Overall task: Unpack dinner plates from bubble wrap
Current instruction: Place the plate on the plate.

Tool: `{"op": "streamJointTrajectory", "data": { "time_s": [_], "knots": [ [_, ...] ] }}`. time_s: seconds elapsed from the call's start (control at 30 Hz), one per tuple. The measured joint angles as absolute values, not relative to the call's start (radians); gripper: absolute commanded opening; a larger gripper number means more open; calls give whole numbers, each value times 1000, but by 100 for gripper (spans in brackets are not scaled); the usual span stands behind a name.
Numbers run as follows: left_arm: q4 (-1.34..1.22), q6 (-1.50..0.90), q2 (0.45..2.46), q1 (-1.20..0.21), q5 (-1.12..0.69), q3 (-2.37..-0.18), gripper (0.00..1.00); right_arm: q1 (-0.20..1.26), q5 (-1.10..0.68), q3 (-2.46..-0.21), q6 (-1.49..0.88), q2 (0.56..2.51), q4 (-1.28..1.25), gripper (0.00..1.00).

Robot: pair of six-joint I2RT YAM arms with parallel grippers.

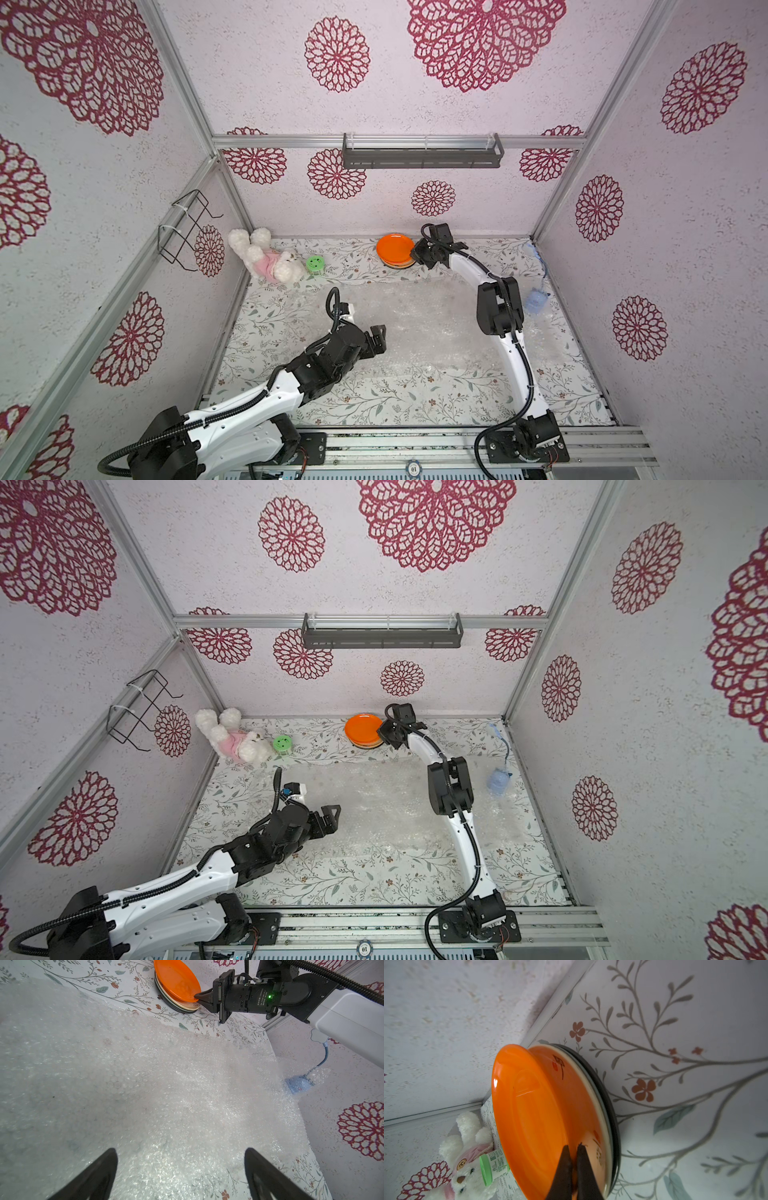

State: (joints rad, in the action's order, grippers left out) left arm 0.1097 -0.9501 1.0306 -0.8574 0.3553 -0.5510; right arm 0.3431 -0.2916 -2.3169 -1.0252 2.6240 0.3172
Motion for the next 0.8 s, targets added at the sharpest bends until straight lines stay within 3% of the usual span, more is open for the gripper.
{"op": "streamJointTrajectory", "data": {
  "time_s": [0.53, 0.8],
  "knots": [
    [153, -962, 1002, -854, 402, -545, 97, 343, -299, -2326, -1032, 2627, 323, 23],
    [210, -977, 971, -818, 419, -545, 97, 344, -311, -2334, -1025, 2627, 324, 46]
  ]
}}
